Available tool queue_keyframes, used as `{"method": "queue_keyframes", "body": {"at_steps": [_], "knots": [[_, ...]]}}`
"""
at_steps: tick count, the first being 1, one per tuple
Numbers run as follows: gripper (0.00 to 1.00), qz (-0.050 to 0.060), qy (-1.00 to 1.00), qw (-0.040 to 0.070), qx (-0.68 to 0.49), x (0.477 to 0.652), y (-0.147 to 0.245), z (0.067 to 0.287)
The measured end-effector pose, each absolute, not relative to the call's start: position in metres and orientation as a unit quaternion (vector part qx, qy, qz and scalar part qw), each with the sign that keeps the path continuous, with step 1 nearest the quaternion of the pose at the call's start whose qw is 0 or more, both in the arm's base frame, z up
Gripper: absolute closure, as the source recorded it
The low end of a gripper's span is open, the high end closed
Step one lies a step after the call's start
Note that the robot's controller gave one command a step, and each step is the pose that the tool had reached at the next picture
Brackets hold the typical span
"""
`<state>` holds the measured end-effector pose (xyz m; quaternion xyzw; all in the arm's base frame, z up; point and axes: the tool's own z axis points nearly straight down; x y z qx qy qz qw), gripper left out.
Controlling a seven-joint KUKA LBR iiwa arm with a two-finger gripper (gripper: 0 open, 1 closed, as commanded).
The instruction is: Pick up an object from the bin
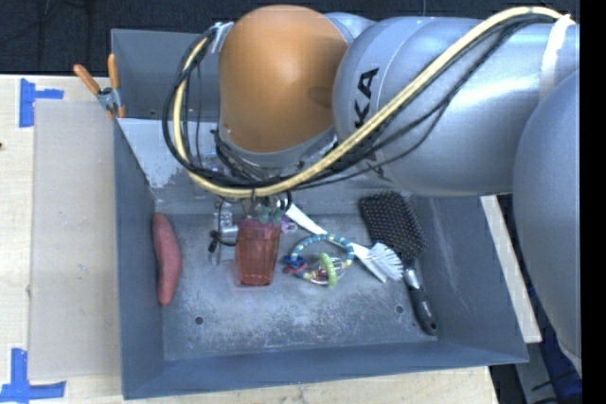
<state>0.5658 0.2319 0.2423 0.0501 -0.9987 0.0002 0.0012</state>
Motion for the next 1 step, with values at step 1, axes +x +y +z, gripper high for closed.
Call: {"method": "queue_keyframes", "body": {"at_steps": [1], "knots": [[0.0,0.0,-1.0,0.003,0.006,0.5695,0.1859,0.2361]]}}
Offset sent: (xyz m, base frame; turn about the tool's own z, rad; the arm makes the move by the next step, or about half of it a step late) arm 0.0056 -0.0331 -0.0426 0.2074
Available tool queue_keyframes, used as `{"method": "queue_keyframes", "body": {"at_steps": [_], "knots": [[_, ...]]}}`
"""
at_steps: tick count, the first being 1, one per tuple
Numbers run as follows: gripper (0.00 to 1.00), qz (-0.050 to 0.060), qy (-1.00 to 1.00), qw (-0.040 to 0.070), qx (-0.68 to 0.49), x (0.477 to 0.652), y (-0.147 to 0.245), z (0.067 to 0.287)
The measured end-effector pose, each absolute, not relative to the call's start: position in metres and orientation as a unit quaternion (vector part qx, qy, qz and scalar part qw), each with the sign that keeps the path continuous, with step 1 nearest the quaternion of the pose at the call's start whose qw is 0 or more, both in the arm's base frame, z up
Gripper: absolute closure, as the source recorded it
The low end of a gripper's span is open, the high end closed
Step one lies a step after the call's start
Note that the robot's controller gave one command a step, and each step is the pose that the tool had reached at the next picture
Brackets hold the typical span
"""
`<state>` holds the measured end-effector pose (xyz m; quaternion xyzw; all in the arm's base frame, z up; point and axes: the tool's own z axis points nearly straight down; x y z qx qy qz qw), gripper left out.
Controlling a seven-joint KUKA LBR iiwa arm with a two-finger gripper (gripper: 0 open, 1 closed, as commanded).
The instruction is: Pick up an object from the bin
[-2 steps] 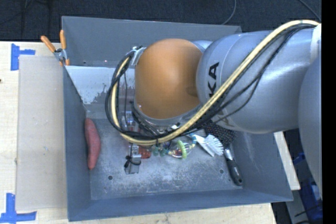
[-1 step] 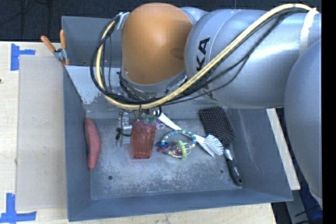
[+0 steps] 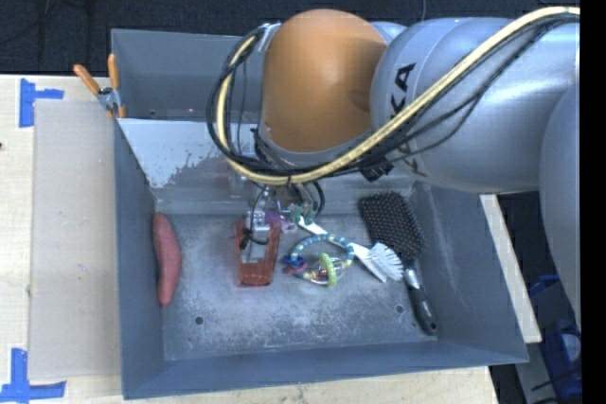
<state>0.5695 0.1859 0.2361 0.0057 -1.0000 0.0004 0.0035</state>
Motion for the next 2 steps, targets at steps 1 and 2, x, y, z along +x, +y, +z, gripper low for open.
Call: {"method": "queue_keyframes", "body": {"at_steps": [1,2], "knots": [[0.0,0.003,-0.998,0.003,-0.063,0.571,0.163,0.218],[0.0,-0.001,-0.999,0.004,-0.031,0.565,0.174,0.208]]}}
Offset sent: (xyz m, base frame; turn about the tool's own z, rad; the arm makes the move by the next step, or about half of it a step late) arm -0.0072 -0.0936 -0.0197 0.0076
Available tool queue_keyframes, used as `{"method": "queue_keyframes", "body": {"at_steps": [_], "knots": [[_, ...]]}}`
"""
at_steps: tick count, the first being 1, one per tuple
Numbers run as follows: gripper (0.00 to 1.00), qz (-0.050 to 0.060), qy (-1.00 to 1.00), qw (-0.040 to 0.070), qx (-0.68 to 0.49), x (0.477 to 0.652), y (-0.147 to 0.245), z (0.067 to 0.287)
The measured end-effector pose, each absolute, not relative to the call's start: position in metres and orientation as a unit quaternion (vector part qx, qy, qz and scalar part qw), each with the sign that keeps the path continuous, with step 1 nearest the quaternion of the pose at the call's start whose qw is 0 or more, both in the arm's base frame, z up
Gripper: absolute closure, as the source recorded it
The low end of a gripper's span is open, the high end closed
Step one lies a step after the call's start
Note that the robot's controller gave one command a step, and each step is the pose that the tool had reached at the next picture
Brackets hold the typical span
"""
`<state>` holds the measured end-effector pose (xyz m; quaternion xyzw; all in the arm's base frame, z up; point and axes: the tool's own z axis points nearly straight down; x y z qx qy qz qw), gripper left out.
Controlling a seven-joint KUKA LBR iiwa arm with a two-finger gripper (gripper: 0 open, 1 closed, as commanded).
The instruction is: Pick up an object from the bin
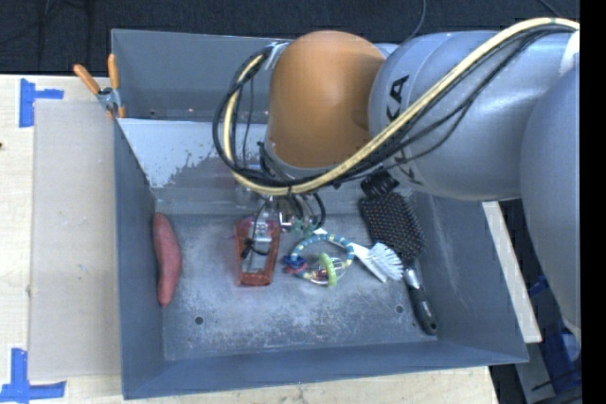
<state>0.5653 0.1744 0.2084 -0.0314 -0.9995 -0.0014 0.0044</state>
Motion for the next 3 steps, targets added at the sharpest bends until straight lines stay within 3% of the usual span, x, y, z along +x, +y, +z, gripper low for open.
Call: {"method": "queue_keyframes", "body": {"at_steps": [1,2,3], "knots": [[0.0,0.002,-1.0,0.002,0.027,0.554,0.123,0.149],[1.0,-0.002,-0.996,0.004,0.09,0.55,0.101,0.139],[1.0,-0.002,-0.996,0.004,0.09,0.55,0.101,0.139]]}}
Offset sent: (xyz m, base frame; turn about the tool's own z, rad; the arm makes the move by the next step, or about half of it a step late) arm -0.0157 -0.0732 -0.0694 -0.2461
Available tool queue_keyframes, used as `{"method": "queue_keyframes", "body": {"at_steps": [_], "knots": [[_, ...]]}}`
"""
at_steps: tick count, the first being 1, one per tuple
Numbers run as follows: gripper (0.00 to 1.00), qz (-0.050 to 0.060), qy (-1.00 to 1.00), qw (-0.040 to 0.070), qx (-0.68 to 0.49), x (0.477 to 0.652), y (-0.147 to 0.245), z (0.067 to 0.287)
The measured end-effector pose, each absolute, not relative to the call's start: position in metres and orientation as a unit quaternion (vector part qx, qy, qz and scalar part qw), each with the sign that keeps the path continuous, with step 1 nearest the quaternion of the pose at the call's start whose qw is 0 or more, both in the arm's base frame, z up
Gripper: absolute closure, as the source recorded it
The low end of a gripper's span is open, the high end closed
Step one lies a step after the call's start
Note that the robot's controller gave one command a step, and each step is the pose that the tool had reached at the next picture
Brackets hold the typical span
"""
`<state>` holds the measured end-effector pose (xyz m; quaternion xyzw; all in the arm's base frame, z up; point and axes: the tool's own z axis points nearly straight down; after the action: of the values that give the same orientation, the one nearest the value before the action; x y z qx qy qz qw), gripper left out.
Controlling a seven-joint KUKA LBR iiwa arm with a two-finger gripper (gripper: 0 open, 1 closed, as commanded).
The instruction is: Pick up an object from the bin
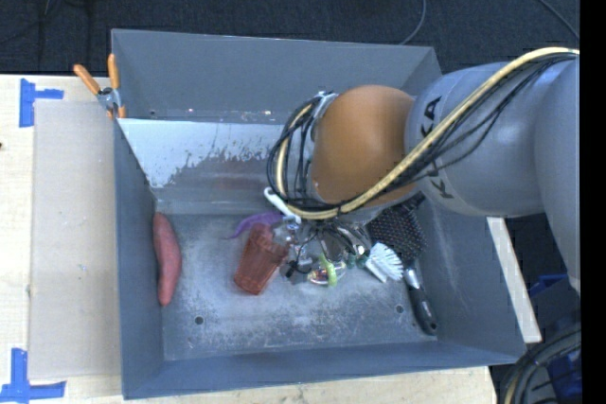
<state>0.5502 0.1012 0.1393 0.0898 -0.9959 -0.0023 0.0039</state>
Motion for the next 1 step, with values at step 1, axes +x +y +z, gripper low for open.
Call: {"method": "queue_keyframes", "body": {"at_steps": [1], "knots": [[1.0,-0.002,-0.995,0.007,0.104,0.5541,0.1044,0.1795]]}}
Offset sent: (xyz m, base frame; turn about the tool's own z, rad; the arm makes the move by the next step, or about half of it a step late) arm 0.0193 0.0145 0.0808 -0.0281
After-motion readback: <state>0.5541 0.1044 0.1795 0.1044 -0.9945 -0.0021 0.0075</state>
